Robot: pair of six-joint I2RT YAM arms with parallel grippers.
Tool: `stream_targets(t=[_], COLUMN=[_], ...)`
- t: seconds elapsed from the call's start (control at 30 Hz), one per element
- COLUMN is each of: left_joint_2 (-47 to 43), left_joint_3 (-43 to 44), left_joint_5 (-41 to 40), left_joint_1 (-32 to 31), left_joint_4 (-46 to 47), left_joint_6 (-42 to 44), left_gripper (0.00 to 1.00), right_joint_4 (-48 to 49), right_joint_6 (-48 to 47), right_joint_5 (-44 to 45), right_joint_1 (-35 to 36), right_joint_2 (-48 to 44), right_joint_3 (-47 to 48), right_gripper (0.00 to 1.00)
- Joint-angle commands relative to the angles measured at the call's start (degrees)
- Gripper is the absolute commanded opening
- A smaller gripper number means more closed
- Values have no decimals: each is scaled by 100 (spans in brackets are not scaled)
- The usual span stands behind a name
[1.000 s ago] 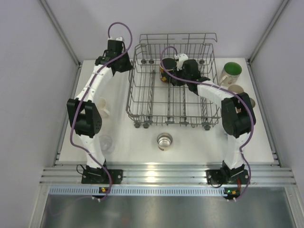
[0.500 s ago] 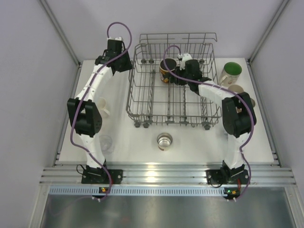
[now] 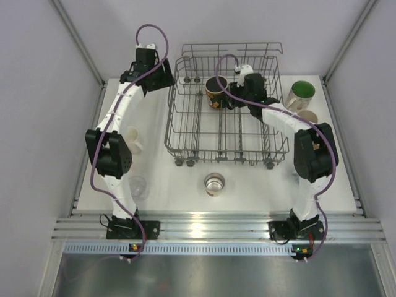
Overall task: Load the cups into the dish rack
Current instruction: Place the cup upside down on the dish rack, then grab a cup with the right arm
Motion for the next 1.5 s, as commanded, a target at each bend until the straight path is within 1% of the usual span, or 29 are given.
stream_targets(t=[0.0,0.1,0.13,0.17,0.2,0.3,0.33,0.37,0.4,0.43,0.47,0.53,0.57,0.6,0.67,0.7,0.8,0.87,0.9,0.97,1.0,1.03,1.1,1.17,1.27,1.33,1.4,1.47], left_joint_2=[-471,-611,-664,-717,-804,-1024,-1225,-1323,-1445,-1568,-1866,-2148,-2446,-2588,-2878,-3105,-3475,-3687,-3871,-4091,-4170,-4337,-4504,-4724,-4987,-5085,-5190,-5243], left_joint_3=[282,308,317,308,300,151,72,-173,-306,-507,-901,-1316,-1500,-1885,-2265,-2563,-2960,-3356,-3496,-3769,-3831,-3927,-4007,-4164,-4436,-4534,-4604,-4605], left_joint_5=[66,74,83,118,162,363,390,382,312,-19,-275,-496,-497,-488,-392,-365,-163,83,118,162,145,127,109,136,250,259,276,337], left_joint_1=[9,17,17,17,17,9,0,-9,-53,-114,-289,-465,-623,-694,-956,-1063,-1380,-1468,-1477,-1468,-1477,-1468,-1477,-1468,-1477,-1477,-1468,-1477], left_joint_4=[84,75,75,75,75,75,75,75,66,66,75,75,84,92,145,171,233,330,365,470,488,505,541,628,743,813,813,813], left_joint_6=[53,88,97,106,106,97,106,106,175,219,281,413,413,378,378,387,352,334,291,281,247,229,150,97,-26,-70,-105,-114], left_gripper=[69,83,85,89,98,98,98,98,98,98,98,98,98,98,98,98,97,97,97,97,97,97,97,97,97,98,98,98], right_joint_4=[-116,-424,-573,-845,-978,-1199,-1242,-1373,-1436,-1497,-1541,-1699,-1717,-1700,-1674,-1708,-2042,-2411,-2551,-3016,-3166,-3316,-3624,-3669,-3371,-2730,-2326,-2219], right_joint_6=[-122,-149,-157,-131,-96,149,324,430,571,816,940,1229,1336,1450,1775,1872,2250,2575,2802,2997,3241,3374,3551,3596,3298,2500,1876,1715], right_joint_5=[163,154,163,198,329,304,295,321,391,409,453,523,523,489,401,287,172,434,879,1277,1575,1700,1859,1877,2017,1940,1519,1290], right_joint_1=[-123,-123,-123,-141,-149,-228,-255,-299,-369,-413,-483,-650,-729,-886,-1098,-1316,-1791,-1994,-2117,-2188,-2241,-2398,-2487,-2523,-2584,-2602,-2628,-2637], right_joint_2=[-419,-499,-534,-551,-595,-867,-1033,-1122,-1218,-1411,-1526,-1885,-2027,-2150,-2510,-2598,-2871,-2994,-3030,-3039,-3013,-2995,-2943,-2925,-2933,-2881,-2767,-2679], right_joint_3=[383,541,611,760,796,788,779,779,779,753,666,569,429,340,60,6,-161,-205,-214,-179,-153,-109,-135,-266,-696,-942,-1172,-1190], right_gripper=[44,45,46,46,46,48,48,48,47,47,47,46,46,46,47,47,48,48,48,48,48,48,48,46,46,47,47,47])
